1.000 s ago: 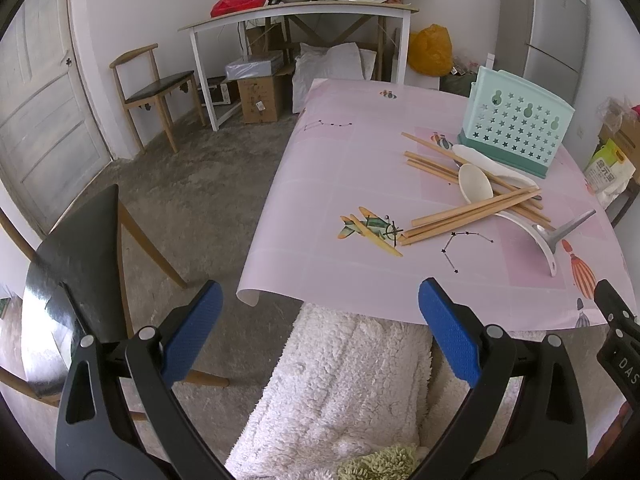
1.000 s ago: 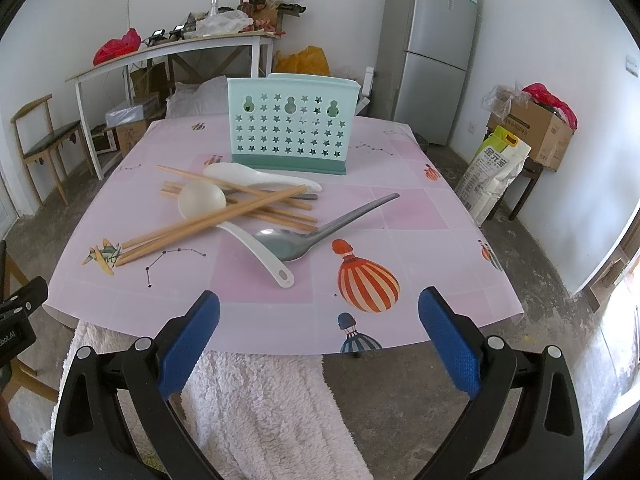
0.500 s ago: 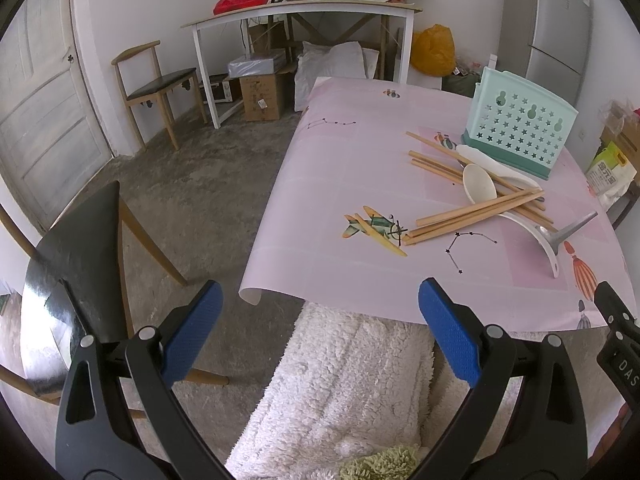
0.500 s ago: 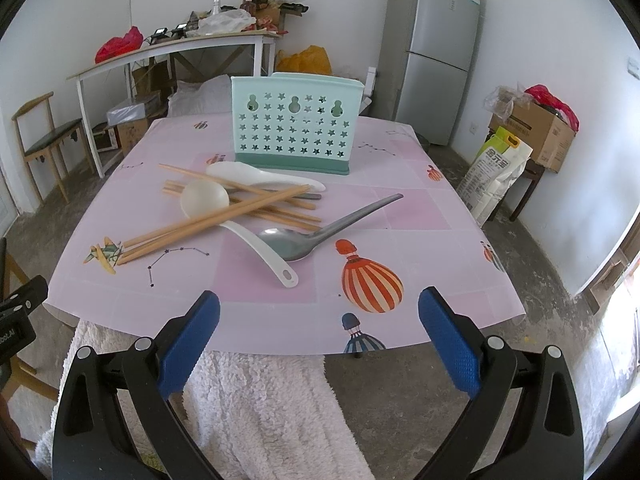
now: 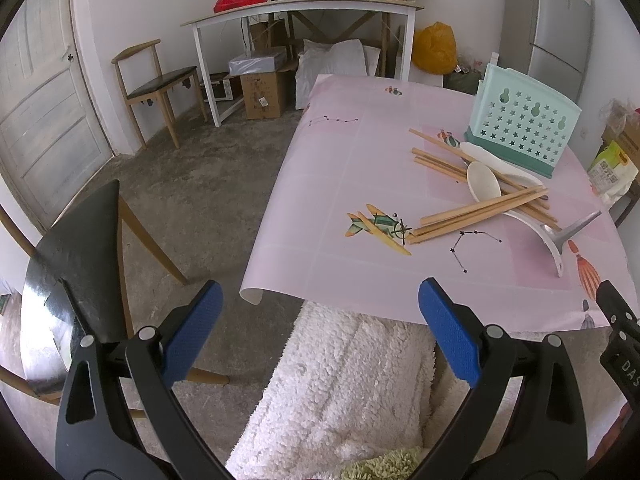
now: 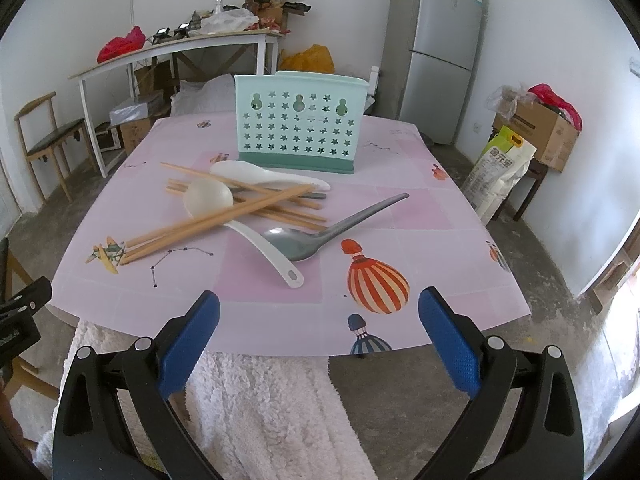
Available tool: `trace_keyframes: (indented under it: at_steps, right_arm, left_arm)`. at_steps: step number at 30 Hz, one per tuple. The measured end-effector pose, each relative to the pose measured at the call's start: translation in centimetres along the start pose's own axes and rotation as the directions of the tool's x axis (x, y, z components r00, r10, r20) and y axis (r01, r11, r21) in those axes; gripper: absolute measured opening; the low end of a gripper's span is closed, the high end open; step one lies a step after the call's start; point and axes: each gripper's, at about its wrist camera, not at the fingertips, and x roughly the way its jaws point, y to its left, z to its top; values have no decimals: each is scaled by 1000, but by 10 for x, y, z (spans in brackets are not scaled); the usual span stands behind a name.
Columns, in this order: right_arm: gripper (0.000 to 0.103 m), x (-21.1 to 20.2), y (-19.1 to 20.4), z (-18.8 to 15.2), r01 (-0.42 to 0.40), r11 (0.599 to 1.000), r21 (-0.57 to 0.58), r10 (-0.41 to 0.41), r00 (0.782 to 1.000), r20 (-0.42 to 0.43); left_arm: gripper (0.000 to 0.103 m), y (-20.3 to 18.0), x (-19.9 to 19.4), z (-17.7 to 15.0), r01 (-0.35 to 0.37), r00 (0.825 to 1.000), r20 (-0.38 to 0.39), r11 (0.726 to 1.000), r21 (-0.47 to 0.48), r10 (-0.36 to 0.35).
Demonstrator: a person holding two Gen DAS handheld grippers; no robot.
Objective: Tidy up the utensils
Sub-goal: 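Move the right tool down over the wooden chopsticks pile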
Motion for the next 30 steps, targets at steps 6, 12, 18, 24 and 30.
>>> trace_keyframes:
  at_steps: [6, 12, 18, 24, 30]
  right_arm:
    - [97, 1, 3, -4, -16, 1000, -17, 16, 1000, -7]
    - [97, 16, -2, -2, -39, 999, -12, 38, 999, -34]
    - [97, 26, -5, -4, -90, 996, -2, 90, 995, -43]
    - [97, 32, -2, 0, -185, 983, -8, 185, 983, -10]
    - [97, 43, 2, 10, -249, 968, -34, 250, 968, 8]
  left_arm:
    - [94, 1, 13, -2, 5, 1000, -17, 1000, 10, -5]
    - [95, 4, 24, 12, 83, 997, -11, 996, 17, -83]
    - [95, 7, 27, 24, 240, 968, 82, 971, -17, -238]
    - [95, -6, 48, 36, 379, 925, 45, 924, -52, -377]
    - [95, -26, 63, 39, 433, 901, 17, 901, 36, -434]
